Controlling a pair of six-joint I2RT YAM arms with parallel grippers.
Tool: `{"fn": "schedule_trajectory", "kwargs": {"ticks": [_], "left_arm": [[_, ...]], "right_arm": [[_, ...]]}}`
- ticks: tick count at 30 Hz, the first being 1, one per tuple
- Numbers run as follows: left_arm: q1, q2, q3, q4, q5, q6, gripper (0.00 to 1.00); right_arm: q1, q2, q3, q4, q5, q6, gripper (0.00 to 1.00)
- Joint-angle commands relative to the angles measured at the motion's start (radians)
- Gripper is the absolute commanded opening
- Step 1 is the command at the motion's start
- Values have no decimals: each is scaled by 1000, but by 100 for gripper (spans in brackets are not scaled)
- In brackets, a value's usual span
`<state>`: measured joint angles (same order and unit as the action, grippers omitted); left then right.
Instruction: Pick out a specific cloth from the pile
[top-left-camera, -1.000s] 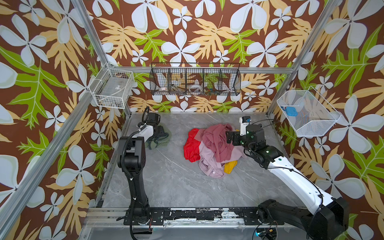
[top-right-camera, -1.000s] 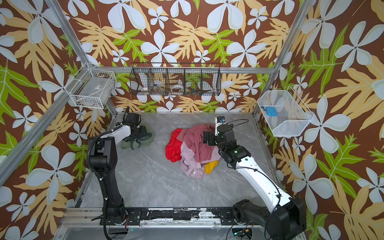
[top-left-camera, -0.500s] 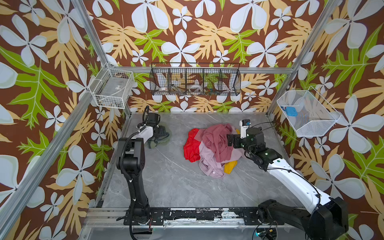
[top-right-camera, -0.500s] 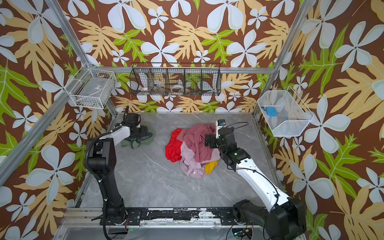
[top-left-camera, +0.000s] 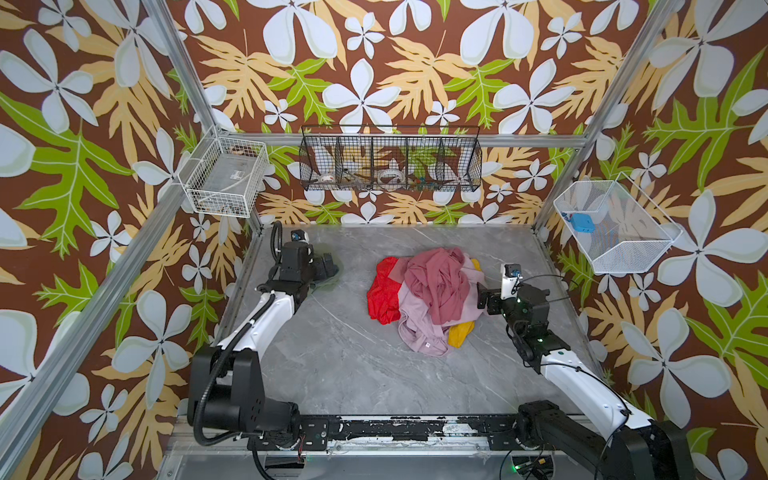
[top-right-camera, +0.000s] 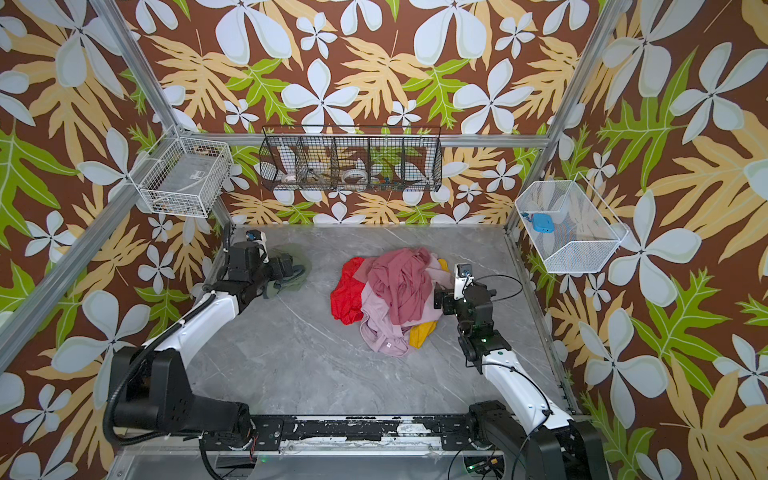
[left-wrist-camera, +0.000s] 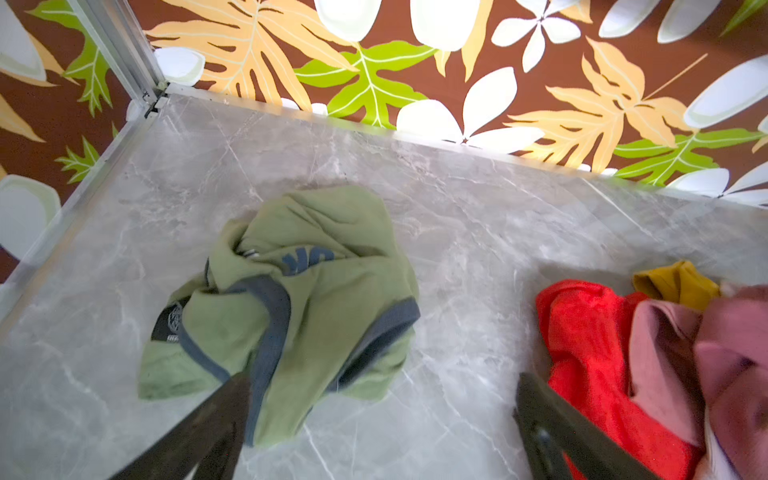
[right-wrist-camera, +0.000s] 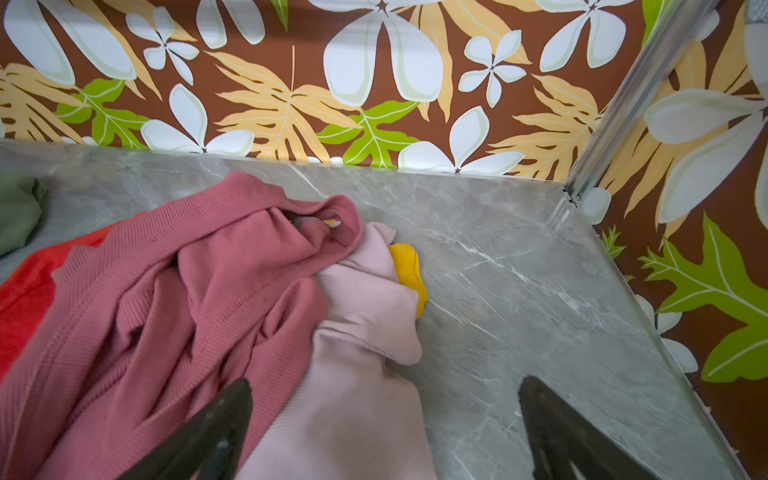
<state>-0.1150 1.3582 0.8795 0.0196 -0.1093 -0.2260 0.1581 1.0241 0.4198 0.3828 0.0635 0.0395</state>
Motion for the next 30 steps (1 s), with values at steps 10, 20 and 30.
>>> {"fn": "schedule_trajectory", "kwargs": {"ticks": [10, 20, 30], "left_arm": [[-32, -231, -342, 268, -353, 1, 100], [-32, -266, -517, 594, -415, 39, 99], [-11, -235, -719, 1012, -344, 114, 100]], "right_arm": [[-95, 171, -160, 522, 81, -29, 94], [-119, 197, -254, 617, 46, -11, 94], [-123, 450, -198, 769, 9, -11, 99]]}}
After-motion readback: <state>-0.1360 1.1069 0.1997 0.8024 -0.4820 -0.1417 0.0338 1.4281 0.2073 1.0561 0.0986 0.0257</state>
